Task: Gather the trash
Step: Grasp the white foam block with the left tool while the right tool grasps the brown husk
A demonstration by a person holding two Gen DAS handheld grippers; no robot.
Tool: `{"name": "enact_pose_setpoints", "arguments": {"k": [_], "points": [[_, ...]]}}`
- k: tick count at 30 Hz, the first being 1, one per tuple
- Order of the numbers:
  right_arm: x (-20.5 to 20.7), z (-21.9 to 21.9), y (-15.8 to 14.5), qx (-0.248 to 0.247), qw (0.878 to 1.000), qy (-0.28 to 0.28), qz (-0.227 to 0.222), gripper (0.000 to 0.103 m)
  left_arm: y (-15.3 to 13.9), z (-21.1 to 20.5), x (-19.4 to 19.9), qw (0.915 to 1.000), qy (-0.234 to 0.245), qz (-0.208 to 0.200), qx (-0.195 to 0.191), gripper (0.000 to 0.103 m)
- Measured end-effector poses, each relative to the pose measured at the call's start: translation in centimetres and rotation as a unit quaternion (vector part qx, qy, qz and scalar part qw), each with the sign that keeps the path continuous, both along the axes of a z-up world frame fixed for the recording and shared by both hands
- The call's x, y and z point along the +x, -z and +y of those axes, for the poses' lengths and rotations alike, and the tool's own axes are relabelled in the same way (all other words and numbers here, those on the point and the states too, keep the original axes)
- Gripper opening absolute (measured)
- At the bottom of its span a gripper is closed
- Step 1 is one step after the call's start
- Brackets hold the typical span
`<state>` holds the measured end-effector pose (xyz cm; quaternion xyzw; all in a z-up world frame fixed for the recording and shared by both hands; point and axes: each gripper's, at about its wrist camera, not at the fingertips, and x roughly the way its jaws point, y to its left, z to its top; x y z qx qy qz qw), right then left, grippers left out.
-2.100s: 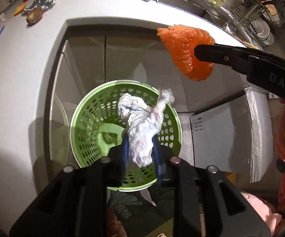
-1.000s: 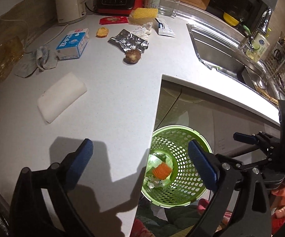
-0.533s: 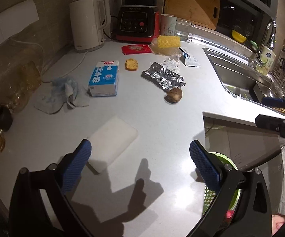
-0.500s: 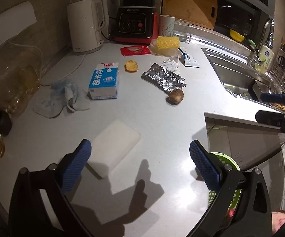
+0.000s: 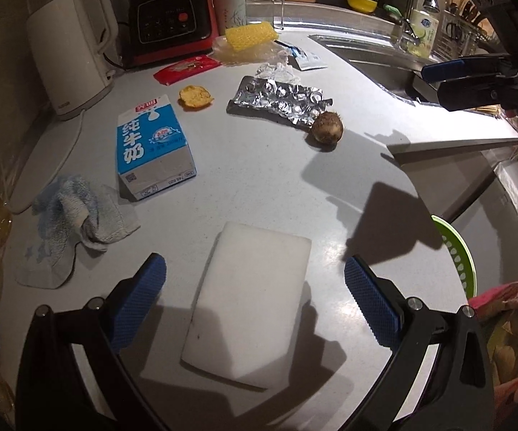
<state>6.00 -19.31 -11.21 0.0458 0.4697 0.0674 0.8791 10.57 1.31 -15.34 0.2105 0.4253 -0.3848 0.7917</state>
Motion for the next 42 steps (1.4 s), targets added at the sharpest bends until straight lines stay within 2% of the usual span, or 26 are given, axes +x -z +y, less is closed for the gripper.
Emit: {"name": "enact_pose_setpoints", "arguments": {"k": [8,15,18,20,25,29,33,35,42], "points": [[1.4,-0.1,1.1,0.0,1.0,0.004,0.014,0.101,2.6,-0.2,0.4,0.9991,0.025,0.026,0.023,0.094],[2.2,-0.6,1.6,-0.004,1.0,0.013,0.007,0.101,2.6,-0.3,-0.2,0.9994,0.011,0.028,0.018,0.064],[3.0,-0.6,2.3,-0.009,1.0,0.022,0.005,0.1,2.4,-0.6,-0.5,0.9996,-0.013,0.014,0.023,0.062],[3.8,-0.5,3.1,-0.005,1.0,0.023,0.009,0.088,2.3,-0.8,-0.8,0.9993,-0.027,0.013,0.023,0.062],[6.2,0.4,5.9,-0.008,0.999,0.023,0.029,0.069,0.4,-1.0,-1.6,0.9967,-0.081,0.006,0.002,0.062],[7.4,0.9,7.5,-0.01,0.999,0.027,0.037,0.063,-1.4,-1.0,-2.5,0.9904,-0.136,0.006,-0.026,0.062],[7.8,1.5,8.2,-0.031,0.999,0.018,0.038,0.055,-2.2,-1.1,-3.9,0.9845,-0.169,0.013,-0.045,0.062],[7.9,1.6,8.2,-0.038,0.998,0.015,0.038,0.037,-2.3,-1.3,-4.5,0.9832,-0.176,0.015,-0.046,0.062],[6.7,0.8,7.2,-0.019,0.999,0.017,0.039,0.037,-3.0,-2.3,-5.4,0.9805,-0.188,0.028,-0.048,0.062]]}}
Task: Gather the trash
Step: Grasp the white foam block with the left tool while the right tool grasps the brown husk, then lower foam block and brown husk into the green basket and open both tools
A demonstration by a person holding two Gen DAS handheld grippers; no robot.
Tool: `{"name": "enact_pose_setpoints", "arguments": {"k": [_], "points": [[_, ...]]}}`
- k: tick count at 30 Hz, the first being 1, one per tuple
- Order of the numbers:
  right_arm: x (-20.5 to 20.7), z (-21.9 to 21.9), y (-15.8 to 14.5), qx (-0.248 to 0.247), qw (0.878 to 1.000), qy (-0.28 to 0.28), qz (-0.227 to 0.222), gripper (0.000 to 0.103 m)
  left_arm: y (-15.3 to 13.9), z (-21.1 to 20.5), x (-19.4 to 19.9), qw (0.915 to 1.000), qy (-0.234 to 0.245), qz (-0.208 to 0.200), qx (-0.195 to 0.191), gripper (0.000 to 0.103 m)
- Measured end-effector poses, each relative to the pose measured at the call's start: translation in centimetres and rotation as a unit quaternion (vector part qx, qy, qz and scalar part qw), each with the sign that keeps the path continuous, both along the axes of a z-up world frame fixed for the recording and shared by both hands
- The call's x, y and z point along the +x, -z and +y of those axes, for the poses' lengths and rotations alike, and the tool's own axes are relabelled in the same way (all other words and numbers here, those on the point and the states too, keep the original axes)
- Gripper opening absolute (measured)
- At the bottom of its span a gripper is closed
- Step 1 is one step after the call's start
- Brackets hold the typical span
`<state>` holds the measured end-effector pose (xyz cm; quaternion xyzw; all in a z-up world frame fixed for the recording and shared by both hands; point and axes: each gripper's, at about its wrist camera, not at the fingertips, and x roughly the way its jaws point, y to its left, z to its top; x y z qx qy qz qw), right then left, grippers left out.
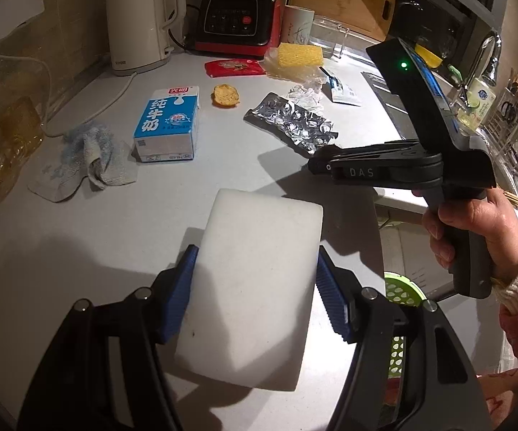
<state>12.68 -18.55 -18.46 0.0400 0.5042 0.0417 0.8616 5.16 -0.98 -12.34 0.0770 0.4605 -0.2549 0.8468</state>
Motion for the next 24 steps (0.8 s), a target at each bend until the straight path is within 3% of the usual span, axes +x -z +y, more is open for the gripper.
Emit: {"name": "enact_pose_setpoints", "arguments": {"k": [5,12,24], "points": [[-3.9,-1.1,-2.9,-0.007,1.0,-0.004,-0.02,0.037,-1.0,-1.7,-0.9,0.9999,-0.004,0.012,0.002,0.062],[-11.6,-3.9,-6.3,-0.019,0.999,0.018,-0.033,0.037,-2.7,-5.8,-4.9,0.9994,0.031,0.015,-0.008,0.062],[-23.9,-8.3,-4.9,-0.013,0.995,0.098,-0.014,0.037,-0.6,-13.2,-13.1,0.9893,0.14,0.037,0.021,0.062]]}}
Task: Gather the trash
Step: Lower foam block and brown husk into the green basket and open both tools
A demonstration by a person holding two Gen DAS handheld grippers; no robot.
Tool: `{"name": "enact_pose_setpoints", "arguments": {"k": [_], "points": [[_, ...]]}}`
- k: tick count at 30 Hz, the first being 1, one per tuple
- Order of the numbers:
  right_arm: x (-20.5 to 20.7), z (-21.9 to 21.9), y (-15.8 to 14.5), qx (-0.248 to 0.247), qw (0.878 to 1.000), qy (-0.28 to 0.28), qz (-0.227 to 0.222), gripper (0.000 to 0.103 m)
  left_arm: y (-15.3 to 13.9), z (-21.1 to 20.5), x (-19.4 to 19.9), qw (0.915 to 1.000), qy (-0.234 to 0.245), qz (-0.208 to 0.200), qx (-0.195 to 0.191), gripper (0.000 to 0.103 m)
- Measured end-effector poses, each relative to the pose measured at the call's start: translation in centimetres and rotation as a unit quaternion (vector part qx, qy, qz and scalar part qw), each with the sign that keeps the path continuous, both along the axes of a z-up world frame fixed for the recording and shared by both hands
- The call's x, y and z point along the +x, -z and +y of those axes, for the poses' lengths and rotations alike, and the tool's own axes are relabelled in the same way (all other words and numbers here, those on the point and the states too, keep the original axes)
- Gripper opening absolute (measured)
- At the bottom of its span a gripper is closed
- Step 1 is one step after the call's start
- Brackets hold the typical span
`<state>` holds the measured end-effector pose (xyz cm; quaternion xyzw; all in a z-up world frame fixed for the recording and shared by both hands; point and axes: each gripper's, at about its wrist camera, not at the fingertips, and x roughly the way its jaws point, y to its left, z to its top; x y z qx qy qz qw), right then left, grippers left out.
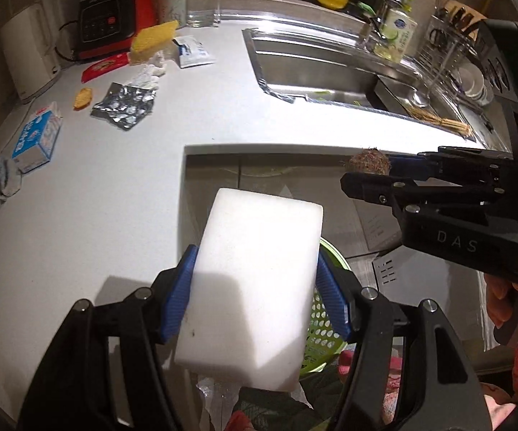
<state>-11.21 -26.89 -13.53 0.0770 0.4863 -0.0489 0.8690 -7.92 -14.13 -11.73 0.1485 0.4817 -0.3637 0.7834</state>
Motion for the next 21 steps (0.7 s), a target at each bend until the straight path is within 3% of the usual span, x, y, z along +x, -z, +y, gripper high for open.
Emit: {"name": "enact_pose_setpoints", "arguments": {"k": [11,15,21], "points": [[-4.9,-0.7,1.6,0.016,1.0,0.017,0.013,0.037,3.2,-2.0,-3.1,0.9987,0.031,0.026,0.032,0.063],[-5.3,-0.8,1.6,0.02,1.0,0.017,0.011,0.037,4.8,-2.2,-3.3,0.9962,0.029,0.066,0.049,0.081],[-5.3,-0.9,1.9,0.029,0.999,0.018,0.012,0.037,4.8,-1.6,-3.2,0.9966,0.016,0.058,0.057,0.087]]}}
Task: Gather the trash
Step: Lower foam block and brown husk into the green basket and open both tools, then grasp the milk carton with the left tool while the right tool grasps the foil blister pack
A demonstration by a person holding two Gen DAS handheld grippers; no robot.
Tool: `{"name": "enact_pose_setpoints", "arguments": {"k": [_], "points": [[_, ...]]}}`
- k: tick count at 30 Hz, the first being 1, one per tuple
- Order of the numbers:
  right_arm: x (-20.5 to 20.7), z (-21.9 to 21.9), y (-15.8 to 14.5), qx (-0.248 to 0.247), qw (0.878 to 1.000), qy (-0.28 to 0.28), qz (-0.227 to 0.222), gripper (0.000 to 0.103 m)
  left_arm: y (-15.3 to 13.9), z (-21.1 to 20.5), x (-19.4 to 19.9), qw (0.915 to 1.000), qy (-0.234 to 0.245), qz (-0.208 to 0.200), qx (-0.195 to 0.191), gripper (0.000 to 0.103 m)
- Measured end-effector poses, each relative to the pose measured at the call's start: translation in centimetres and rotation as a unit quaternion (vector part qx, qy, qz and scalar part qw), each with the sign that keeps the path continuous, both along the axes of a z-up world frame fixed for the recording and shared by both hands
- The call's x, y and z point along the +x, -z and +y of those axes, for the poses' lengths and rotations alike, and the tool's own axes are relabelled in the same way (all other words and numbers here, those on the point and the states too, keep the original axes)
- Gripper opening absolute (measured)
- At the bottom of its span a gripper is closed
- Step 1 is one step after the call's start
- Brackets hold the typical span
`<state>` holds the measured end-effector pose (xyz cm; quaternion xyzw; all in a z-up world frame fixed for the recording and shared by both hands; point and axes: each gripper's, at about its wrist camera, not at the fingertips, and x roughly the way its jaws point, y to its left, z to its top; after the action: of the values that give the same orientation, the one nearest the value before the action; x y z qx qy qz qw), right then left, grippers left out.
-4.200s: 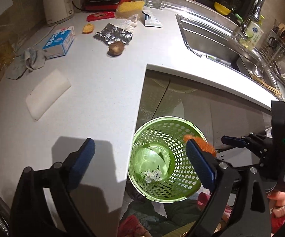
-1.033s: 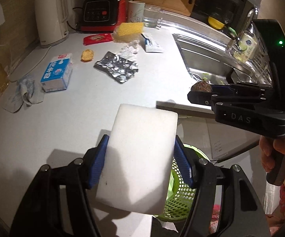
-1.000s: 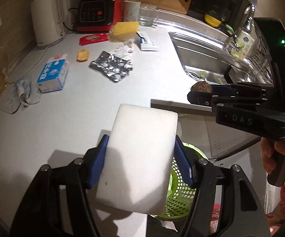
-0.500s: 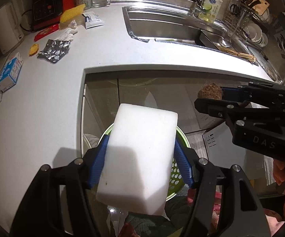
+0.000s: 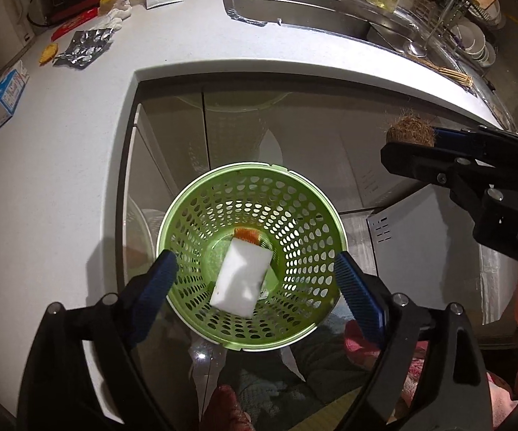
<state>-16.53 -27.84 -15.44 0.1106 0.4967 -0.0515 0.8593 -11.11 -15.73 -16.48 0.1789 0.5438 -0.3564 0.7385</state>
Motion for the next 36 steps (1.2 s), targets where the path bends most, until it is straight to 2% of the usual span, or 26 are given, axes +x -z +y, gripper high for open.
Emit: {"name": "enact_pose_setpoints", "arguments": {"k": [5,9,10,11,13,14,21,25,30,36], "points": [[0.5,0.5,0.5,0.002,1.0,-0.01,0.006,0.038,-1.1,1.3,1.0,0.9995,-0.025,-0.014,-0.007,0.09],[1.1,1.7,1.3,0.009,0.999,-0.04,0.019,0.038,-1.8,2.4,2.2,0.9985,-0.049,-0.023,-0.009,0.09],[1.2,2.0,1.5,0.011,0.999,-0.047,0.022,0.041,-1.9,2.7,2.5,0.9982,-0.055,-0.024,-0.009,0.09],[1.2,2.3,1.5,0.014,0.998,-0.052,0.023,0.054,-2.0,3.0,2.8,0.9979,-0.06,-0.024,-0.01,0.09],[1.3,2.5,1.3,0.008,0.999,-0.05,0.017,0.07,-2.2,3.4,3.3,0.9972,-0.07,-0.022,-0.013,0.09],[1.4,2.6,1.1,0.004,0.999,-0.049,0.013,0.072,-2.2,3.6,3.5,0.9968,-0.075,-0.023,-0.015,0.09],[3.2,1.9,-0.8,-0.01,0.999,-0.041,-0.004,0.079,-2.7,4.7,4.8,0.9947,-0.095,-0.028,-0.024,0.09],[5.1,1.8,-2.1,-0.022,0.998,-0.047,-0.018,0.084,-3.5,5.6,6.2,0.992,-0.114,-0.045,-0.03,0.092],[8.3,2.0,-3.8,-0.034,0.996,-0.066,-0.041,0.088,-4.6,7.9,9.5,0.9835,-0.164,-0.067,-0.037,0.095],[12.8,3.0,-4.9,-0.038,0.993,-0.096,-0.058,0.089,-5.3,10.1,14.4,0.973,-0.206,-0.102,-0.016,0.095]]}}
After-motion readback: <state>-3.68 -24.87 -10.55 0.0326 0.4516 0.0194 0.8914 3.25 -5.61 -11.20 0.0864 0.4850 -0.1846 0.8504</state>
